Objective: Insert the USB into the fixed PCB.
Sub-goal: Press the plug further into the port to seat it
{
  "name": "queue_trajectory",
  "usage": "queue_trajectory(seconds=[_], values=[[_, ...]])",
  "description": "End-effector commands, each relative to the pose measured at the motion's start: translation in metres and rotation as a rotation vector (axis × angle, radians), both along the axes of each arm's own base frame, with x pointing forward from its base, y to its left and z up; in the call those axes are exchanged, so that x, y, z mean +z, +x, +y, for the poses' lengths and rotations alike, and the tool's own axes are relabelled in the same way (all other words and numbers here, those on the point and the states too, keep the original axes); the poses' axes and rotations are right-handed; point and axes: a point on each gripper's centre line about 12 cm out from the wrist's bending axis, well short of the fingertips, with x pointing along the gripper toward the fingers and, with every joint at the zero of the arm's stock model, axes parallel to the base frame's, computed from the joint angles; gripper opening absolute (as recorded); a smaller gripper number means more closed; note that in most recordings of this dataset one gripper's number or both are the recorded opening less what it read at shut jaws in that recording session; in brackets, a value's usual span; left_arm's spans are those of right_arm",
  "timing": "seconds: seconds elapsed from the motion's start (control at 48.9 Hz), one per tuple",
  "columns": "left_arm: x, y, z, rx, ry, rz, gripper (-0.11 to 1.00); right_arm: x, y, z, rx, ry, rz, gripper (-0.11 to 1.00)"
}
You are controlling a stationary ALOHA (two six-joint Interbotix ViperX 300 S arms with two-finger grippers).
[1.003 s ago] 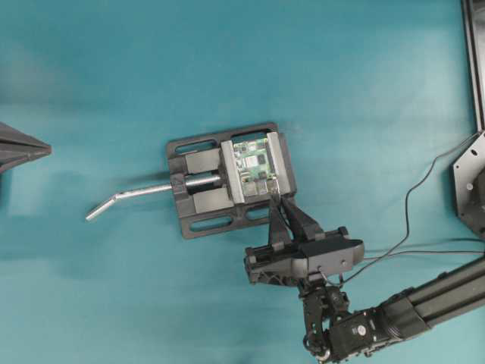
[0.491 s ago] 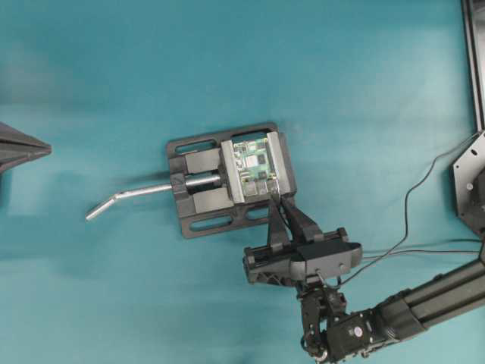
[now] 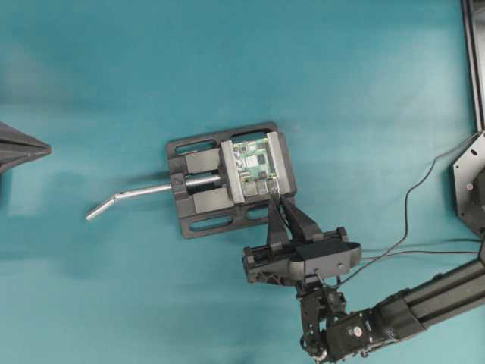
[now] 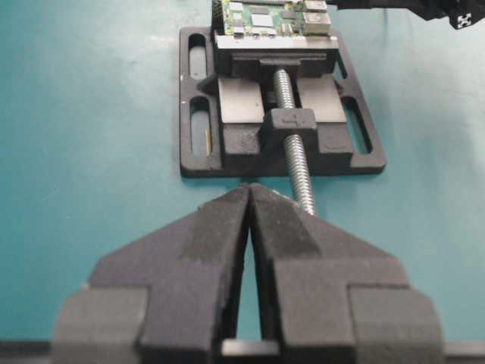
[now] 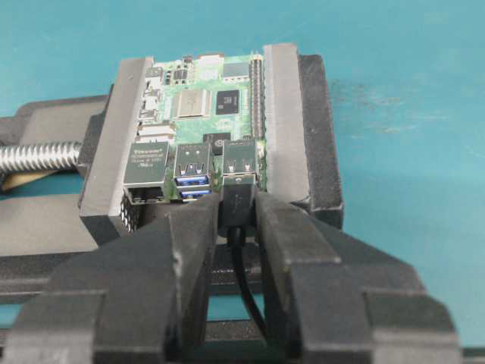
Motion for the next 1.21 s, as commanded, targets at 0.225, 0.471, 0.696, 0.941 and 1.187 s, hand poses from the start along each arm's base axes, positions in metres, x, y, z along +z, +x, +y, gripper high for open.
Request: queue_trajectory(seconds=[0.225,0.471,0.696,0.941,1.187], values=[[0.01,0.003,0.0,-0.005,0.003,-0.023,0.04,0.015,0.015,-0.041,-0.07,-0.031,-0.035,0.19],[0.01,0.002,0.0,-0.005,0.003,-0.021,0.04,0.015,0.016,-0.044,-0.076,-0.03,-0.033,0.19],[0.01,0.003,0.0,-0.005,0.003,-0.023,0.04,0.012,0.014,-0.047,-0.08,-0.034,-0.022,0.19],[0.011,0.003,0.0,-0.005,0.003,-0.023,0.04,0.015,0.011,-0.048,-0.065,-0.012,-0.025,0.19],[0.011,0.003,0.0,-0.005,0.003,-0.023,0.04,0.015,0.007,-0.048,-0.037,0.009,-0.013,0.19]])
